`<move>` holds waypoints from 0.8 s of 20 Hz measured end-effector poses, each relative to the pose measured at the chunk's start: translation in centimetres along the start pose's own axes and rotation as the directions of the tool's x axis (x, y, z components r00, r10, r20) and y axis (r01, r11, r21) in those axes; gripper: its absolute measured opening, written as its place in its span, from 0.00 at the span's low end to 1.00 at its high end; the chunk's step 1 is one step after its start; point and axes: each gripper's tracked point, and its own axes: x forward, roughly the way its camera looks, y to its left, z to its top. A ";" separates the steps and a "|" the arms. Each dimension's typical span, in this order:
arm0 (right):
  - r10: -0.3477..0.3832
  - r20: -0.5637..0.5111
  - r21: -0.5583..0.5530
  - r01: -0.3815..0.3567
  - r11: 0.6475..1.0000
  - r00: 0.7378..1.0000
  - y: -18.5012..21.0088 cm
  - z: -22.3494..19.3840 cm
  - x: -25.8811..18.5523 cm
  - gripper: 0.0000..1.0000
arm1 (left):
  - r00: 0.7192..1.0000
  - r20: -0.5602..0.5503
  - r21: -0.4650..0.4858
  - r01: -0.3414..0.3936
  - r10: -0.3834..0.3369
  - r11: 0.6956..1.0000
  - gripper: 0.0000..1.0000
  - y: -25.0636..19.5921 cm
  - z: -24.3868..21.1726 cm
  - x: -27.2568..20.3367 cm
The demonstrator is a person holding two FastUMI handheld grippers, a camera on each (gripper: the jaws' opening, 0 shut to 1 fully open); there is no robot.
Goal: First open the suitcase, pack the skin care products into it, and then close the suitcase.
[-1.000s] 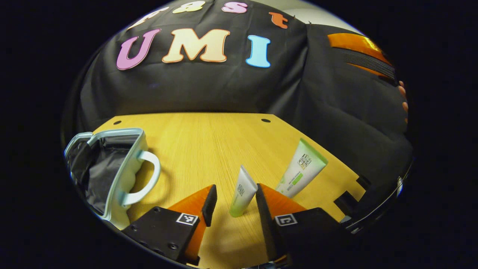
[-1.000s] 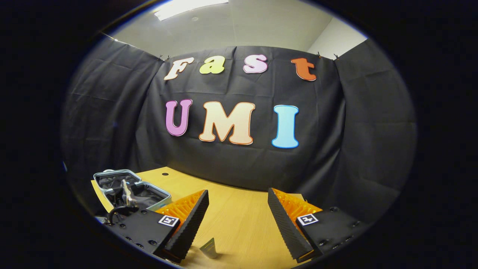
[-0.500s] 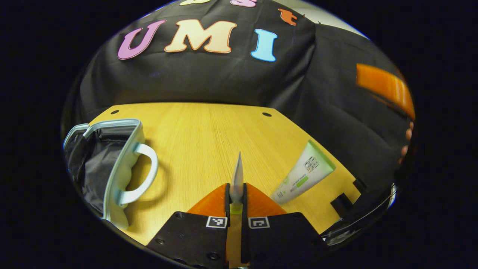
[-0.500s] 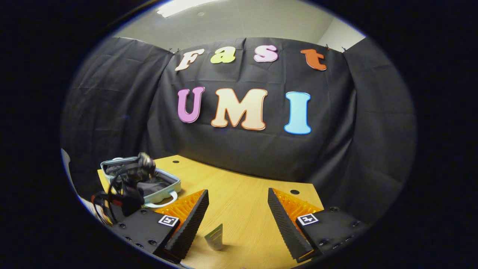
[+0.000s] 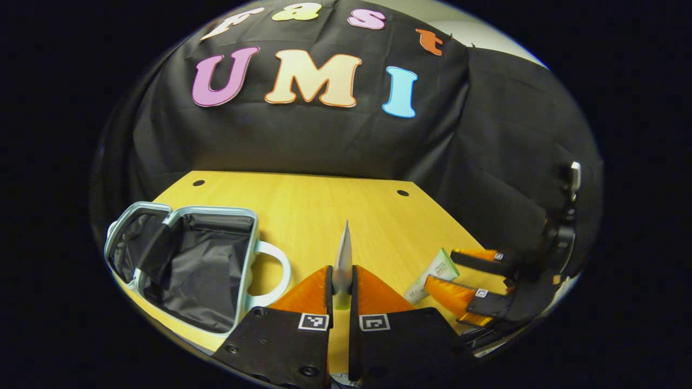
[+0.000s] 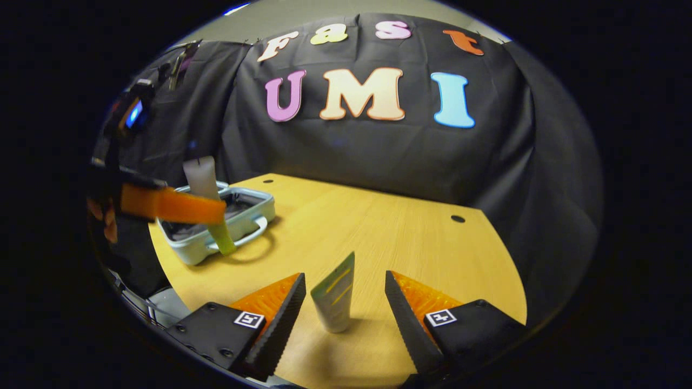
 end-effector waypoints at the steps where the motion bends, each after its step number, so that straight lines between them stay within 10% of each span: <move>1: 0.000 -0.016 -0.006 0.000 1.000 1.000 0.1 -1.0 0.4 0.87 | 1.000 0.006 -0.001 -0.020 0.020 1.000 0.06 0.6 0.4 -0.5; 9: -0.004 -0.060 -0.015 0.003 1.000 0.998 0.6 -2.5 2.0 0.31 | 0.992 -0.006 -0.011 -0.126 0.126 0.992 0.06 5.0 1.0 -3.3; 16: 0.070 -0.076 0.025 -0.068 0.997 0.995 4.4 2.8 2.5 0.23 | 0.960 -0.119 0.000 -0.253 0.252 0.967 0.06 13.3 -1.0 -4.9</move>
